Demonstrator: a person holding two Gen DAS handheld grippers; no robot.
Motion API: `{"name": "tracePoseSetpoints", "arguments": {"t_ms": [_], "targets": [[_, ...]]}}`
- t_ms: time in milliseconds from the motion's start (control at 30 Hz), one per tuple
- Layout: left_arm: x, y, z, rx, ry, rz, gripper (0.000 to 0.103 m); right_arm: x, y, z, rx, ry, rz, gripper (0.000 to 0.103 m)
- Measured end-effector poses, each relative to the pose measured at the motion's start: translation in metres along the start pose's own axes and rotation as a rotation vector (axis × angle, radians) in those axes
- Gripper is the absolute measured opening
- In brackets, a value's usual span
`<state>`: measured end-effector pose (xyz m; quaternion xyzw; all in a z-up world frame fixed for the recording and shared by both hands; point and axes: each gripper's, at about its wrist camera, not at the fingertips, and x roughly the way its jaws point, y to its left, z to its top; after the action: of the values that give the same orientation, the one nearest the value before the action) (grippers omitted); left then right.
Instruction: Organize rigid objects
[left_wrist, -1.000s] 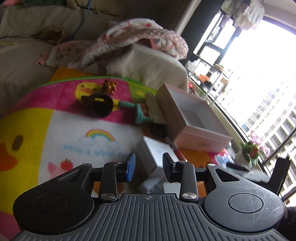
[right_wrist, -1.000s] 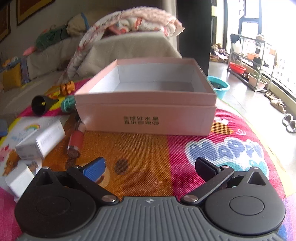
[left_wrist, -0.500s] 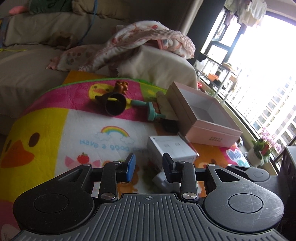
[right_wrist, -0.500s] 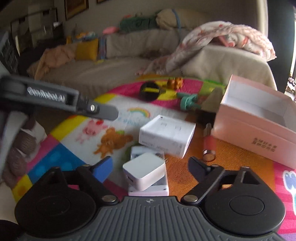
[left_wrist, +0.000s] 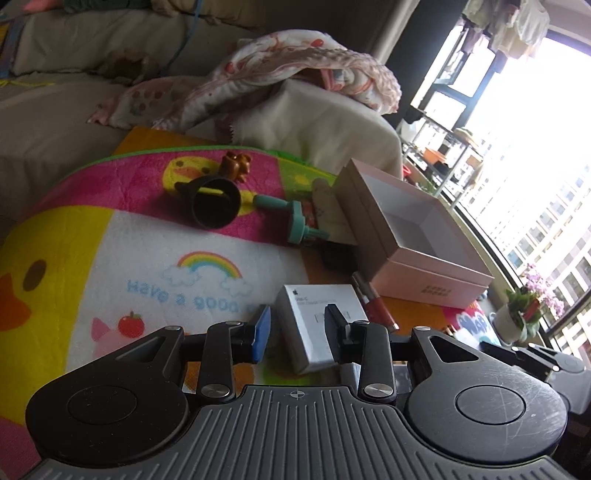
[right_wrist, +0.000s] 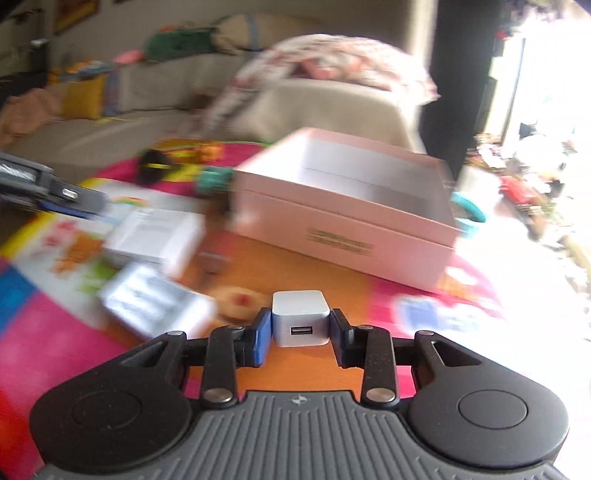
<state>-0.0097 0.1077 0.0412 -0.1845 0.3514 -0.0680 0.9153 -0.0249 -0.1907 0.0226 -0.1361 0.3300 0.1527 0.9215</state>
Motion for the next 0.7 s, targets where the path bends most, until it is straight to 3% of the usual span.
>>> {"name": "tracePoseSetpoints", "arguments": {"t_ms": [33,100,167,333,400,600,700], "targets": [[0.001,-0.001,-0.001,0.0,0.004,-0.003,0.035,0.001,-0.004,-0.004,-0.006,0.007,-0.026,0.036],[0.003,-0.007,-0.004,0.032,0.015,0.004,0.035,0.001,-0.012,-0.011,0.004,0.025,-0.035,0.07],[0.005,-0.016,-0.009,0.108,0.038,0.021,0.035,0.0,-0.014,-0.017,0.037,0.007,-0.051,0.079],[0.01,-0.032,-0.029,0.318,0.131,0.076,0.035,-0.002,-0.02,-0.021,0.072,0.012,-0.037,0.086],[0.015,-0.033,-0.035,0.334,0.166,0.068,0.035,0.001,-0.024,-0.02,0.097,0.021,-0.022,0.088],[0.032,-0.044,-0.028,0.305,0.172,0.014,0.037,0.011,-0.037,-0.017,0.19,0.062,0.011,0.097],[0.04,-0.062,-0.033,0.377,0.179,-0.009,0.049,0.012,-0.036,-0.018,0.189,0.061,0.011,0.097]]}}
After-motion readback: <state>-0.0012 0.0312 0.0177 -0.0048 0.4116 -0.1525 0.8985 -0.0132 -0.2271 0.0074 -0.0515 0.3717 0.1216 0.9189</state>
